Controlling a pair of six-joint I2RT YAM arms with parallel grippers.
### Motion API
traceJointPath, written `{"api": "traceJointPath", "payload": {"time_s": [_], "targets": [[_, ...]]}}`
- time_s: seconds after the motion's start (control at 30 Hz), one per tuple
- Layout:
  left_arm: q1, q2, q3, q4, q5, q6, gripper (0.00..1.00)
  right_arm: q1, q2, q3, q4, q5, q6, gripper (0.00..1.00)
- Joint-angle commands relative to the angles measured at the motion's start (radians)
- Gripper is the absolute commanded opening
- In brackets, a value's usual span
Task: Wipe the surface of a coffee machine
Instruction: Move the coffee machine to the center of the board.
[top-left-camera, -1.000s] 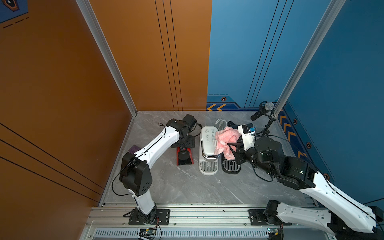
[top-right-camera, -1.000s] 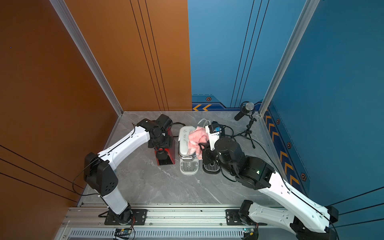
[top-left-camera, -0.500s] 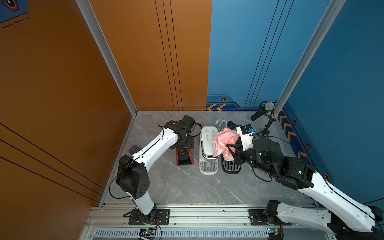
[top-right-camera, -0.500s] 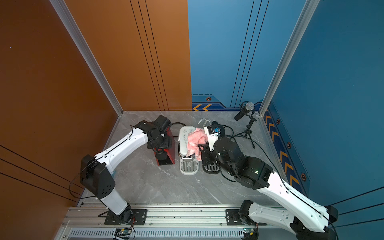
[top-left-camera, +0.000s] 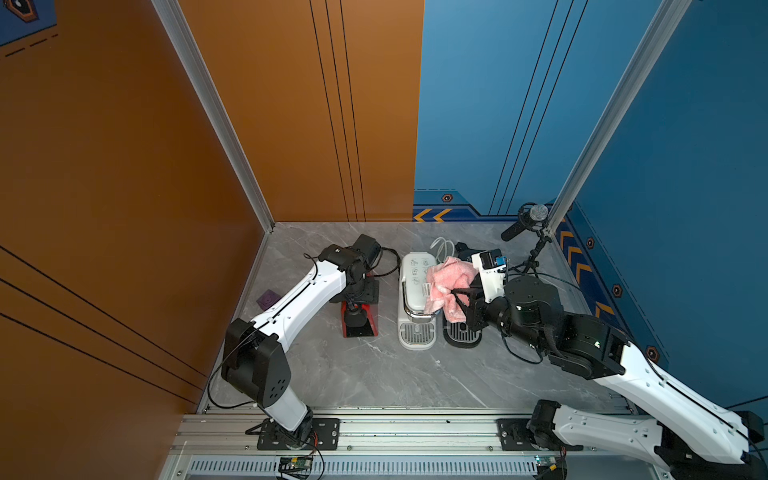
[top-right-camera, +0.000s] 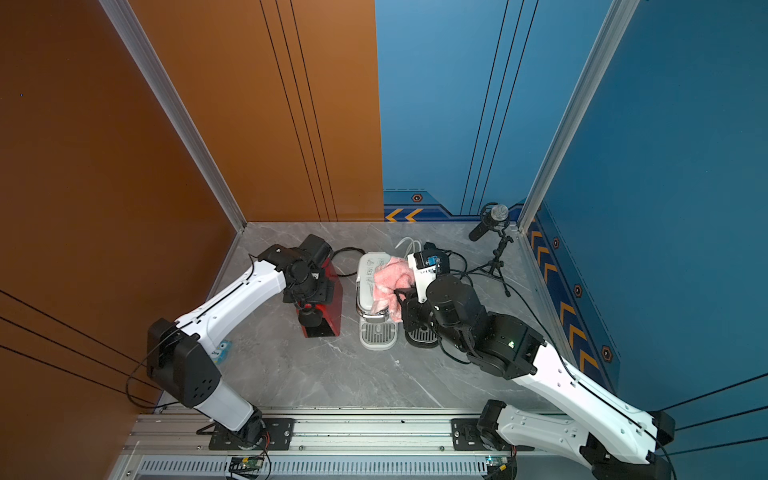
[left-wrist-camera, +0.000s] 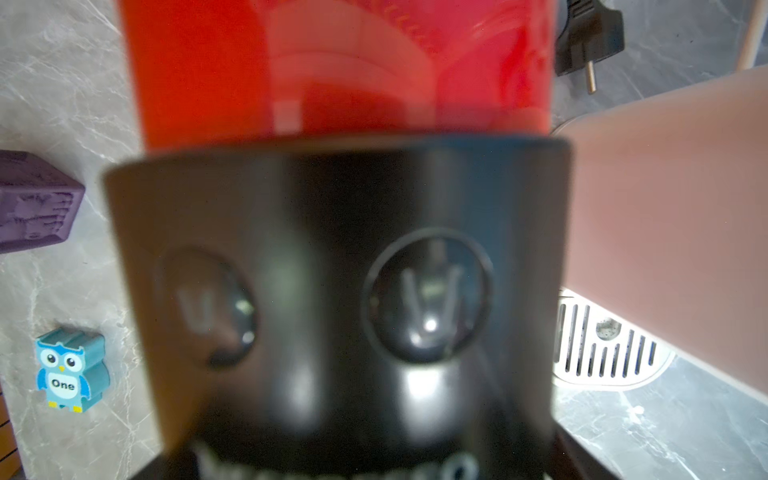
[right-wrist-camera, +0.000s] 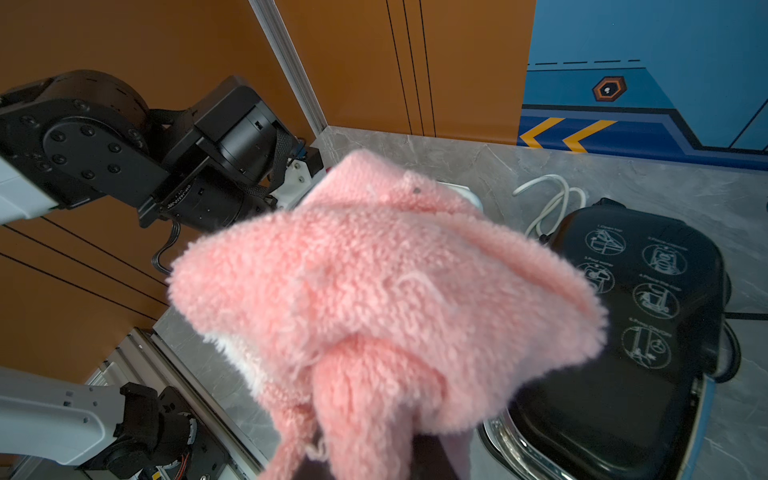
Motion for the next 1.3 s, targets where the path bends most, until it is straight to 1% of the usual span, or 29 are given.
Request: {"api": "traceJointPath", "payload": {"time_s": [0.0, 0.2, 0.37, 0.4, 0.43, 0.5, 0.53, 0.57, 0.63, 0.73, 0.8, 0.83, 0.97, 1.0, 1.03, 1.27], "targets": [[0.053, -0.113, -0.022, -0.116, -0.148, 0.016, 0.12, 0.012, 0.000, -0.006, 0.041, -0.016, 0.014, 0.10], [0.097, -0.186, -0.070, -0.114, -0.138, 0.002, 0.10, 0.042, 0.034, 0.005, 0.063, -0.025, 0.017, 0.10], [0.102, -0.213, -0.112, -0.111, -0.130, -0.006, 0.11, 0.101, 0.101, 0.030, 0.084, -0.022, 0.012, 0.10], [0.105, -0.219, -0.122, -0.111, -0.126, -0.009, 0.13, 0.113, 0.116, 0.039, 0.088, -0.021, 0.012, 0.10], [0.106, -0.225, -0.130, -0.111, -0.121, -0.008, 0.15, 0.122, 0.128, 0.043, 0.092, -0.021, 0.014, 0.10], [0.113, -0.244, -0.148, -0.111, -0.113, -0.006, 0.23, 0.136, 0.153, 0.052, 0.104, -0.032, 0.017, 0.10], [0.118, -0.252, -0.154, -0.109, -0.111, -0.003, 0.25, 0.140, 0.162, 0.054, 0.107, -0.035, 0.018, 0.10], [0.123, -0.260, -0.161, -0.109, -0.109, 0.000, 0.30, 0.143, 0.176, 0.058, 0.112, -0.036, 0.021, 0.10], [0.134, -0.276, -0.173, -0.108, -0.098, 0.005, 0.44, 0.146, 0.198, 0.065, 0.119, -0.046, 0.026, 0.10], [0.147, -0.299, -0.177, -0.104, -0.079, 0.017, 0.57, 0.150, 0.238, 0.082, 0.124, -0.063, 0.030, 0.09], [0.153, -0.309, -0.168, -0.104, -0.060, 0.025, 0.71, 0.154, 0.263, 0.099, 0.127, -0.066, 0.029, 0.10], [0.153, -0.315, -0.163, -0.104, -0.052, 0.026, 0.75, 0.154, 0.275, 0.105, 0.127, -0.067, 0.028, 0.09], [0.155, -0.326, -0.148, -0.103, -0.017, 0.041, 0.84, 0.154, 0.322, 0.128, 0.128, -0.067, 0.028, 0.09], [0.155, -0.329, -0.148, -0.102, -0.009, 0.047, 0.85, 0.154, 0.331, 0.133, 0.128, -0.067, 0.028, 0.09], [0.155, -0.332, -0.150, -0.101, -0.010, 0.051, 0.92, 0.153, 0.340, 0.135, 0.128, -0.068, 0.027, 0.09], [0.158, -0.353, -0.197, -0.098, -0.012, 0.066, 0.99, 0.153, 0.386, 0.148, 0.131, -0.073, 0.038, 0.09]]}}
